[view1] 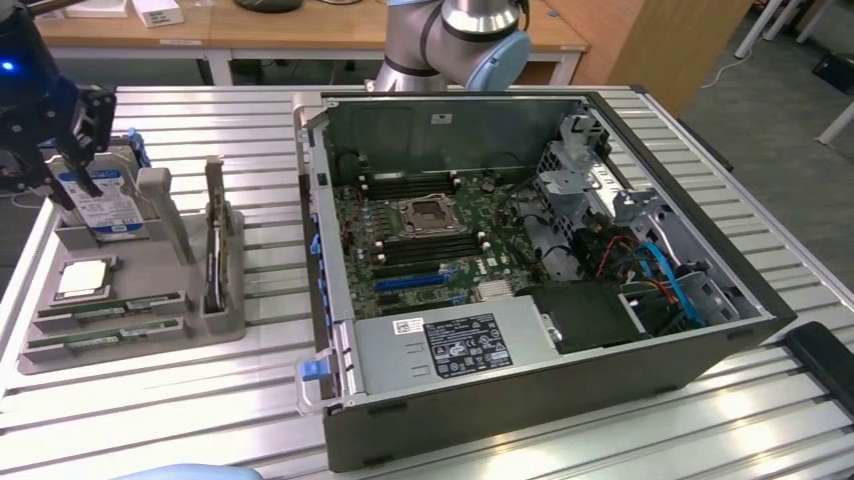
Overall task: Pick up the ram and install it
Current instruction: 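Pick up the ram and move it above insertion slot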
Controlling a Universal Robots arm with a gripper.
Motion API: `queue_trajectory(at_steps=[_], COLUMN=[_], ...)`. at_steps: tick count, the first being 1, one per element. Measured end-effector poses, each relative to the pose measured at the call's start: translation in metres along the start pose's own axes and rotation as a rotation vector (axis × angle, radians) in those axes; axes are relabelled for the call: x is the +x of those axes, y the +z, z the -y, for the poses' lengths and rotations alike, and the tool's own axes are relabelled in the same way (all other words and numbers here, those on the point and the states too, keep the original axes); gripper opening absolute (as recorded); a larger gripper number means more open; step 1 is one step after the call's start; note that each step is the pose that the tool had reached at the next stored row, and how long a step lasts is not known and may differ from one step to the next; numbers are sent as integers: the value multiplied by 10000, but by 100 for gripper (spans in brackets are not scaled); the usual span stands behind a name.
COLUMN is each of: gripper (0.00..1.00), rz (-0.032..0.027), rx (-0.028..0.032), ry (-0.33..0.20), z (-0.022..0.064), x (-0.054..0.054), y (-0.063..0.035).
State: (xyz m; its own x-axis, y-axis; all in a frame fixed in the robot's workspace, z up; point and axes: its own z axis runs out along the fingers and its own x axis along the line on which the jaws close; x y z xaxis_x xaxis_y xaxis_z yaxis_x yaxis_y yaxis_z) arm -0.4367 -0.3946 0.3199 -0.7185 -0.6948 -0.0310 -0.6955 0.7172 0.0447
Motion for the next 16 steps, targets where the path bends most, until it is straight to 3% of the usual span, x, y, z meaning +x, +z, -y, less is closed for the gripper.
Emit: queue_trajectory(at_steps=[16], gripper=[29], rz=[-130], rx=[-90], ry=[-2916], z=[1], x=[0], y=[18])
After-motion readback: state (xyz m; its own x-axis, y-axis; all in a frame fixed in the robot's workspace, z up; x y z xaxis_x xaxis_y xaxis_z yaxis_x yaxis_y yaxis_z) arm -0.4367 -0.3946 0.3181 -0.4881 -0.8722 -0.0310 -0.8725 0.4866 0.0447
